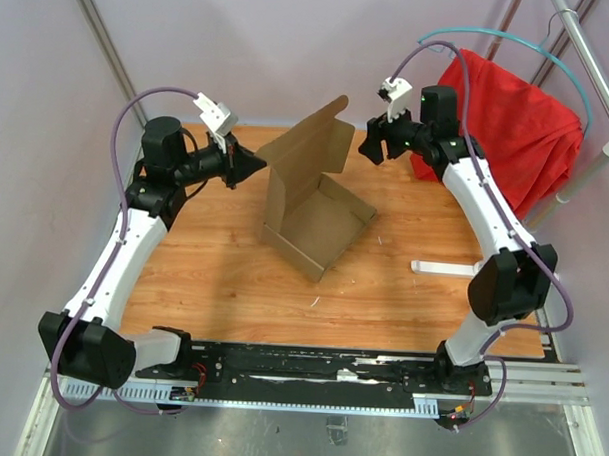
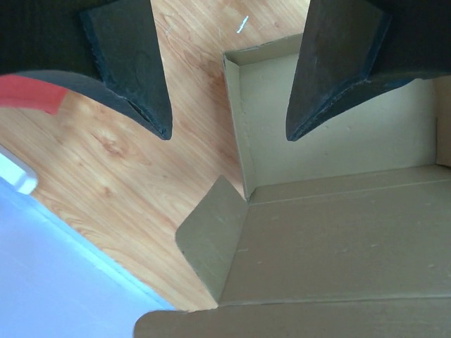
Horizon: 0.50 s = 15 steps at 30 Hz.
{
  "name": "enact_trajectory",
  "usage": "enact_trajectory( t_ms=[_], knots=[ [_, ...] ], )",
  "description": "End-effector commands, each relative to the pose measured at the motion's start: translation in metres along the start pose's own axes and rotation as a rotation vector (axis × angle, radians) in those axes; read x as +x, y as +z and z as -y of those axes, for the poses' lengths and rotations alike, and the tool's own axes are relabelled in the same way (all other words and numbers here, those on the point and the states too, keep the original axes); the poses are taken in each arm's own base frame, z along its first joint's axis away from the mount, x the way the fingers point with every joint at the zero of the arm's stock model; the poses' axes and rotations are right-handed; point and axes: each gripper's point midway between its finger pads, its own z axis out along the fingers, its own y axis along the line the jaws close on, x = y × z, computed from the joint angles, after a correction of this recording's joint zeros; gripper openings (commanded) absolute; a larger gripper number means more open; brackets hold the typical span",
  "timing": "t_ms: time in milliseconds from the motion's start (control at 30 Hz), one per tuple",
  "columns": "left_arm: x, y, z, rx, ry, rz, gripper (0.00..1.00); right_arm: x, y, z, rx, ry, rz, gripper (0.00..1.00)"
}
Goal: Fold the paper box
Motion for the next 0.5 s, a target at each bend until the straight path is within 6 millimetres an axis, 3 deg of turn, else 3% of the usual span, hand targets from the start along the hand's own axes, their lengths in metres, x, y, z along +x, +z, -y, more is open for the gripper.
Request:
enact_trajectory(
  t_ms=[0, 200, 467],
  knots=[
    [0.003, 0.0, 0.015, 0.096, 0.034, -0.004, 0.0, 0.025, 0.021, -0.006, -0.118, -0.013, -0.083, 0.67],
    [0.003, -0.004, 0.022, 0.121, 0.055, 0.011, 0.0, 0.031, 0.054, 0.015, -0.106, -0.042, -0.083, 0.65],
    [0.004, -0.005, 0.028, 0.146, 0.056, 0.021, 0.0, 0.016, 0.079, 0.016, -0.212, -0.112, 0.008, 0.66]
  ],
)
